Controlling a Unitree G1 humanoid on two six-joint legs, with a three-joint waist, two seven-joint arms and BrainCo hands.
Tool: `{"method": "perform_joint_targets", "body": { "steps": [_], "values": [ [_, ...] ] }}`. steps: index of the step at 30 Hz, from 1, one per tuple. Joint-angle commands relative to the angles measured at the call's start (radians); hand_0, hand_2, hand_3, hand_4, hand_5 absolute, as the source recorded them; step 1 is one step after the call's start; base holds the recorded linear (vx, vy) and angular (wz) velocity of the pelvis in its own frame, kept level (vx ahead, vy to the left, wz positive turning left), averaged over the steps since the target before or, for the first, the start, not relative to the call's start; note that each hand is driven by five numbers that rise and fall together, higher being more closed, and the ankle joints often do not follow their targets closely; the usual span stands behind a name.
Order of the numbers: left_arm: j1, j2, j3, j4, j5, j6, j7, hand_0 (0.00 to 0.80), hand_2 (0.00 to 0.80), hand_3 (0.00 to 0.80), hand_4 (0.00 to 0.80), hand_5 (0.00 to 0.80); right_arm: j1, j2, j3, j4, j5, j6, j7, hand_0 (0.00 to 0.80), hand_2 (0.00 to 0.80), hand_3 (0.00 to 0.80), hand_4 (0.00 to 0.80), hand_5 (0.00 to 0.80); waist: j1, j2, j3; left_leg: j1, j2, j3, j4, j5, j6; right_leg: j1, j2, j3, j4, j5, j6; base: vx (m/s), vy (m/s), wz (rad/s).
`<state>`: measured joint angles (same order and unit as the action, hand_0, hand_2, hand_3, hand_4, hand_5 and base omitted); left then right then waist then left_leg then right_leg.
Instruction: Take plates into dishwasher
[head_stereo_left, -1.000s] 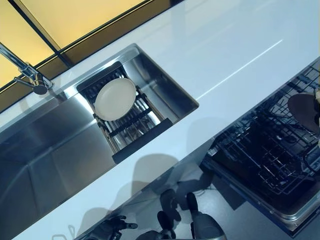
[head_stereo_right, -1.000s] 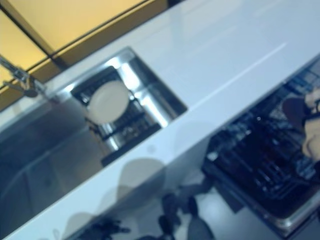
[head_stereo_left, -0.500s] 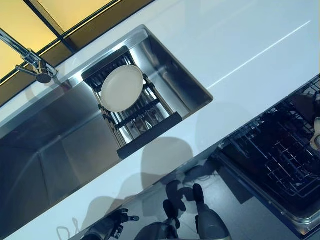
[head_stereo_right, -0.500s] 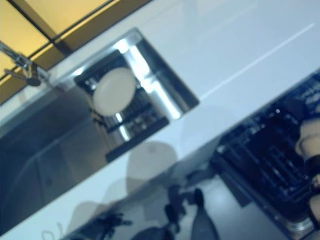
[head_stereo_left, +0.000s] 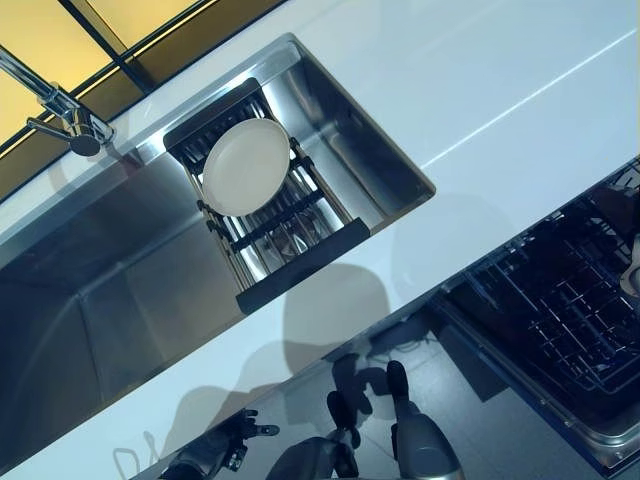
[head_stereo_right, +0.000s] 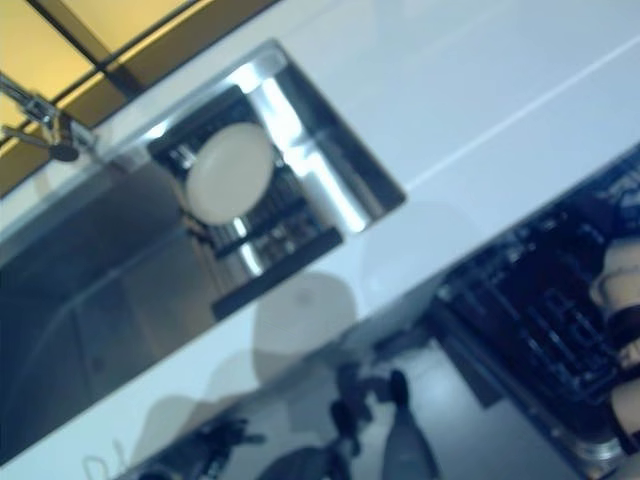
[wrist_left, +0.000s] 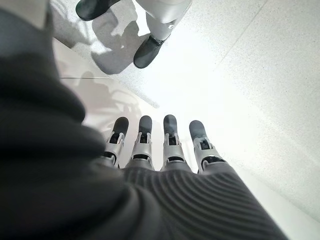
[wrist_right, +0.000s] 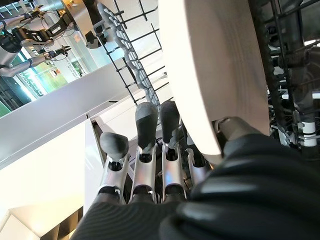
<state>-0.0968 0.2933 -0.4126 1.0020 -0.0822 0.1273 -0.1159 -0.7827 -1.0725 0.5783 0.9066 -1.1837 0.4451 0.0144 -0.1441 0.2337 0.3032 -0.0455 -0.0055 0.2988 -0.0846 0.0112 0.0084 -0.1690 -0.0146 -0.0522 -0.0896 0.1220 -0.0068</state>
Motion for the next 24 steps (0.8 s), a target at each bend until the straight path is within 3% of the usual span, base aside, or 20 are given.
{"method": "perform_joint_targets", "body": {
  "steps": [1,6,7,9,24],
  "values": [
    [-0.078,0.071,-0.034,0.049,0.019,-0.020,0.000,0.000,0.000,0.000,0.000,0.000,-0.019,0.046,0.042,0.085,0.059,0.021,-0.001,0.800,0.800,0.800,0.800,0.800,0.016,-0.063,-0.055,0.054,0.019,-0.014,-0.003,-0.013,-0.059,0.011,-0.110,-0.015,0.002,-0.006,0.157,0.000,0.000,0.00],
    [-0.073,0.070,-0.031,0.056,0.034,-0.024,-0.005,0.000,0.000,0.000,0.000,0.000,0.009,0.048,0.011,0.118,0.062,0.017,-0.024,0.800,0.800,0.800,0.800,0.800,0.019,-0.078,-0.068,0.066,0.024,-0.015,-0.003,-0.017,-0.060,0.023,-0.109,-0.018,0.002,-0.005,0.159,0.000,0.000,0.00],
    [-0.069,0.071,-0.031,0.056,0.036,-0.024,-0.005,0.000,0.000,0.000,0.000,0.000,0.018,0.045,-0.001,0.121,0.065,0.011,-0.037,0.477,0.477,0.477,0.477,0.477,0.019,-0.083,-0.071,0.069,0.026,-0.015,-0.003,-0.018,-0.060,0.026,-0.108,-0.018,0.002,-0.005,0.160,0.000,0.000,0.00],
    [-0.064,0.071,-0.029,0.056,0.041,-0.022,-0.004,0.000,0.000,0.000,0.000,0.000,0.031,0.042,-0.017,0.122,0.062,0.007,-0.042,0.000,0.000,0.000,0.000,0.000,0.019,-0.093,-0.078,0.074,0.028,-0.015,-0.003,-0.021,-0.060,0.029,-0.106,-0.016,0.002,-0.005,0.161,0.000,0.000,0.00],
    [-0.038,0.082,0.016,0.110,0.096,-0.018,-0.001,0.000,0.000,0.000,0.000,0.000,0.136,-0.020,-0.122,0.040,0.079,0.013,-0.068,0.000,0.000,0.000,0.000,0.000,-0.004,-0.209,-0.153,0.139,0.059,0.002,-0.003,-0.042,-0.054,0.084,-0.062,0.018,0.002,-0.005,0.162,0.042,0.000,-0.04]
  ]
}}
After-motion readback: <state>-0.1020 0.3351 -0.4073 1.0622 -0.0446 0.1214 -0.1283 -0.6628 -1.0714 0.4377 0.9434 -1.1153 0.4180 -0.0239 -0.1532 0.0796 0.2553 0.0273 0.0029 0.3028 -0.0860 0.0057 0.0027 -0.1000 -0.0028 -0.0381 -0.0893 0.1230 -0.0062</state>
